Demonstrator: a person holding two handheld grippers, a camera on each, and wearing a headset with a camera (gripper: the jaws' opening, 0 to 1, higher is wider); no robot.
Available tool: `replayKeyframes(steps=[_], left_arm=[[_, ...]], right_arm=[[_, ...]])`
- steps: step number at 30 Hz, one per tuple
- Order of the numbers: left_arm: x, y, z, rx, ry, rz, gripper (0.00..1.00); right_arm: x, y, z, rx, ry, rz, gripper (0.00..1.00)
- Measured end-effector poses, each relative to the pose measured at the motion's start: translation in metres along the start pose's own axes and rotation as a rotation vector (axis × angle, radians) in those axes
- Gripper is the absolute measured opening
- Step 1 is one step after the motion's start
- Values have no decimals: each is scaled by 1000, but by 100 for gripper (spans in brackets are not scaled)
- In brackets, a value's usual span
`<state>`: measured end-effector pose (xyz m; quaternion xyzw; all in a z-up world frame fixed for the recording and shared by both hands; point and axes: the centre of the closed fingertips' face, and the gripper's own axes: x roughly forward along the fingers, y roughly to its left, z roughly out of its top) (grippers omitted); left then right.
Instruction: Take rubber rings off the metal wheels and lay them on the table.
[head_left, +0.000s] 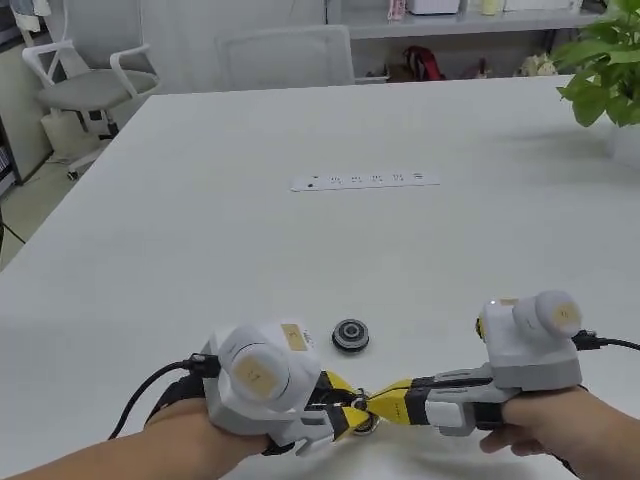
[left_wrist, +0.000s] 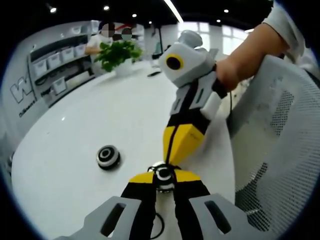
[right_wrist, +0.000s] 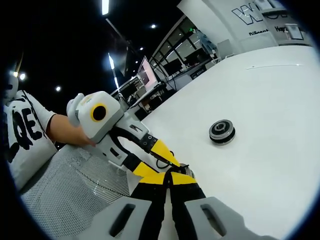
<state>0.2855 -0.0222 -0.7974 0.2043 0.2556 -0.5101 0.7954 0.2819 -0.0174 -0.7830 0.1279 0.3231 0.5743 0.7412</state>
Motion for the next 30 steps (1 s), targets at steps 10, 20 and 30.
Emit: replayKeyframes(steps=[10, 20, 30], left_arm=[[0, -1, 0, 1, -5, -1, 12], [1, -1, 1, -4, -12, -10, 13], [-3, -3, 2, -28, -12, -37, 23]], right_arm=[[-5, 1, 1, 62, -35, 28, 0], [-9, -13, -7, 71, -10, -37, 0], [-8, -12, -7, 65, -5, -35, 0]])
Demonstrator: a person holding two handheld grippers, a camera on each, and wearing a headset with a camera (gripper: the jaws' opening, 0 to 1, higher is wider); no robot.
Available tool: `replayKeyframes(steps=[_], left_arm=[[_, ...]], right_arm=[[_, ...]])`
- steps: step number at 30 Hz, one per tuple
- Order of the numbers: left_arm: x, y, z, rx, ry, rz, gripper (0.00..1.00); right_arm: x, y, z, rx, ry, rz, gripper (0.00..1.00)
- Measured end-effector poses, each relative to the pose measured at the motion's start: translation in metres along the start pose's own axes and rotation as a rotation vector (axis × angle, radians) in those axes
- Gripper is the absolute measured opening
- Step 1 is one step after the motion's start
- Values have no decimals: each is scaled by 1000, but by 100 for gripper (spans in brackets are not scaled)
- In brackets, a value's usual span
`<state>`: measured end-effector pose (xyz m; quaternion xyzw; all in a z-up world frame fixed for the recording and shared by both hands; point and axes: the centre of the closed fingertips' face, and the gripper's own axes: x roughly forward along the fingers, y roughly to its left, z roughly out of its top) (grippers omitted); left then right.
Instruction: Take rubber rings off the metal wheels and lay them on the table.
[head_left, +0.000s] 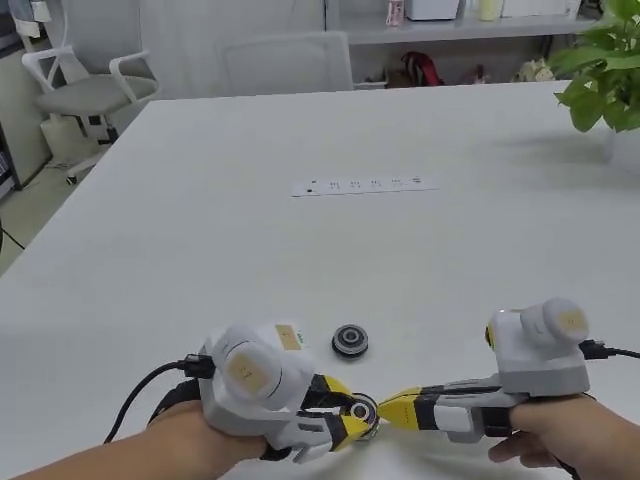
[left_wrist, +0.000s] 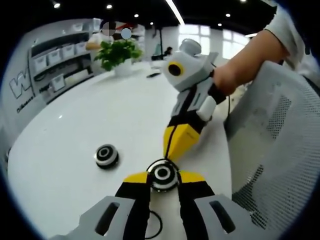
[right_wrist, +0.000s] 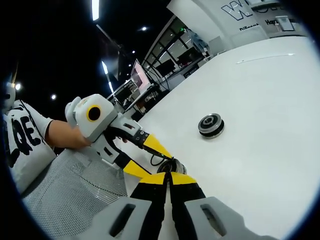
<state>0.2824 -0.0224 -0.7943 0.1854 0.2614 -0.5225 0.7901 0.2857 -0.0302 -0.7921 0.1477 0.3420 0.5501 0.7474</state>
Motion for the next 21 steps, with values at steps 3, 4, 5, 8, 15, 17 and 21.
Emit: replayKeyframes(steps=[3, 4, 5, 8, 15, 17, 21], left_arm=[[-4, 0, 4, 3, -18, -6, 27], [-6, 0, 5, 3, -22, -7, 27], [-8, 0, 8, 0, -33, -10, 27], [-12, -1, 12, -12, -54, -23, 31], [-24, -3, 7, 2, -46, -38, 39], [-28, -2, 6, 0, -46, -38, 41], [-38, 0, 7, -8, -57, -38, 46]], right_arm=[[0, 1, 1, -2, -1, 1, 0], [0, 1, 1, -2, -2, 2, 0], [0, 1, 1, -2, -2, 3, 0], [-1, 1, 1, -2, -4, 4, 0], [0, 3, 2, -6, -8, 10, 0], [0, 3, 2, -6, -8, 12, 0], [0, 4, 3, -9, -8, 17, 0]])
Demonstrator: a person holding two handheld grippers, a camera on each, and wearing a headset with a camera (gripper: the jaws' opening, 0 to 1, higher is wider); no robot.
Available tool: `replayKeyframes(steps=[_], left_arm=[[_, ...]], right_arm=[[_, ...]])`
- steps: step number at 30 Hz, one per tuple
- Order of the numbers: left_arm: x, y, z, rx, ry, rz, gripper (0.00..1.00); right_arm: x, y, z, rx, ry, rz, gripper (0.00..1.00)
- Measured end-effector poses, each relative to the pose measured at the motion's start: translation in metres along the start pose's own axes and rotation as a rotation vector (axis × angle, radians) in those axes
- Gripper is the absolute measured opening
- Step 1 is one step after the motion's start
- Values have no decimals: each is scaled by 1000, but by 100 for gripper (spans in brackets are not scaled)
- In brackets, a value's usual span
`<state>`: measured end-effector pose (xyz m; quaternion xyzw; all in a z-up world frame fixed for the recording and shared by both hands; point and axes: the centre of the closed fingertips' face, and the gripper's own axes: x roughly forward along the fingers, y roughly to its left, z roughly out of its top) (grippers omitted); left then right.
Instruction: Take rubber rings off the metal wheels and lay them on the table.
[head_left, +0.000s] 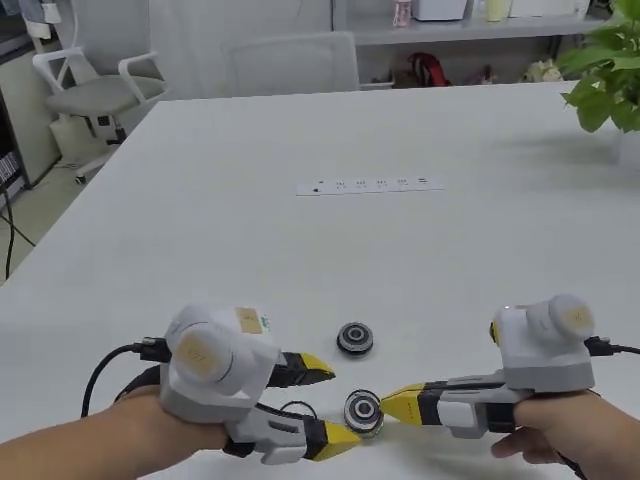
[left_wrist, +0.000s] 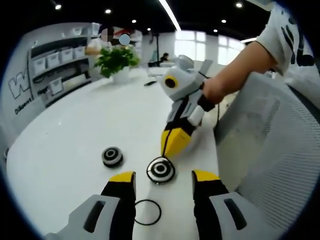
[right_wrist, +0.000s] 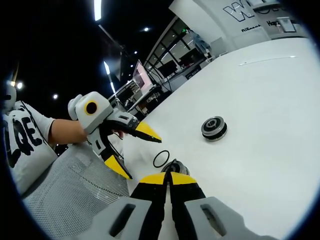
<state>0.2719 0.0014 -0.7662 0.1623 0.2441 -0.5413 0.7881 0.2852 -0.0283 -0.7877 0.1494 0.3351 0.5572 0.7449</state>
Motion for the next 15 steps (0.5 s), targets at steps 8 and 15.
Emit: replayKeyframes(steps=[8, 15], left_arm=[[-20, 5, -1, -10, -8, 14, 54], [-31, 4, -8, -8, -1, 20, 58]], right_arm=[[0, 2, 1, 0, -2, 9, 0], [0, 6, 3, -1, 0, 22, 0]])
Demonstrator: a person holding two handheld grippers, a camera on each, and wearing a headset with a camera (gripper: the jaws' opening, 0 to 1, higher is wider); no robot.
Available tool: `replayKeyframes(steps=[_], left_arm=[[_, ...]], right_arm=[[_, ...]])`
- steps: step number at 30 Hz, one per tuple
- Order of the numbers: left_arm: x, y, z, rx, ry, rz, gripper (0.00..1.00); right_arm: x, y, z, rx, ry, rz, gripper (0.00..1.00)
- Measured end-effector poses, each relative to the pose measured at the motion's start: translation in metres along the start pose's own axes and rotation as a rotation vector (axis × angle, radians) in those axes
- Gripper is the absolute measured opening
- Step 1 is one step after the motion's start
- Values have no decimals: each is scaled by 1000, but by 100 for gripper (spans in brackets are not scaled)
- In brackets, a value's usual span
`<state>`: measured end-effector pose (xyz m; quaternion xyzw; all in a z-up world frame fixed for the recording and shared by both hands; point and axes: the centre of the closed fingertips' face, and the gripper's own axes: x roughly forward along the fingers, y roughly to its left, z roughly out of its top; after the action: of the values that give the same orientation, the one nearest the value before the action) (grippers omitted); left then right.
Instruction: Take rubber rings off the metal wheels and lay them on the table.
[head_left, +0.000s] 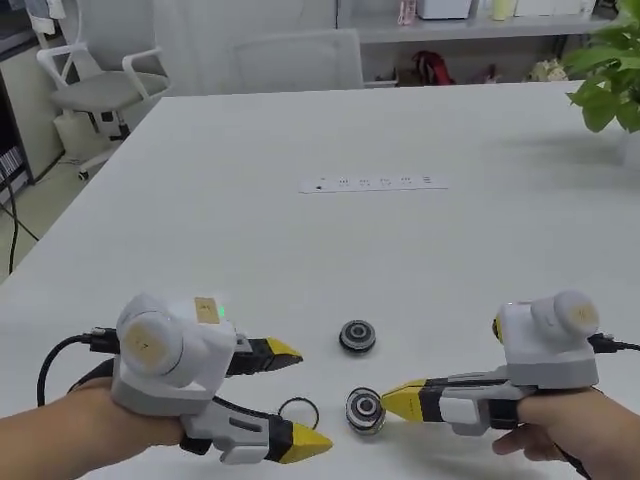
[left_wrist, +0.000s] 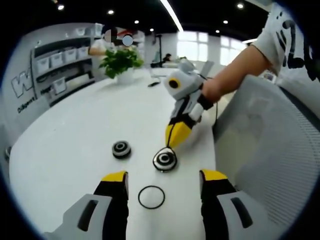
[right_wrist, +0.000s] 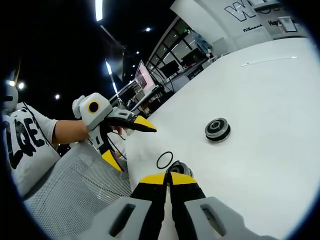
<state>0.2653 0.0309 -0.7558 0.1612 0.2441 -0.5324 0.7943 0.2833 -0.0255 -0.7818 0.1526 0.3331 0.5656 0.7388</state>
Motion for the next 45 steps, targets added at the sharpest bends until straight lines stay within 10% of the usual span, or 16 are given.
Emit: replayKeyframes(steps=[26, 45], left_arm=[[-30, 11, -10, -37, -21, 47, 62], [-47, 16, -24, -60, -15, 83, 66]], right_arm=[[14, 21, 22, -27, 2, 63, 0], [49, 36, 13, -60, 99, 113, 0]])
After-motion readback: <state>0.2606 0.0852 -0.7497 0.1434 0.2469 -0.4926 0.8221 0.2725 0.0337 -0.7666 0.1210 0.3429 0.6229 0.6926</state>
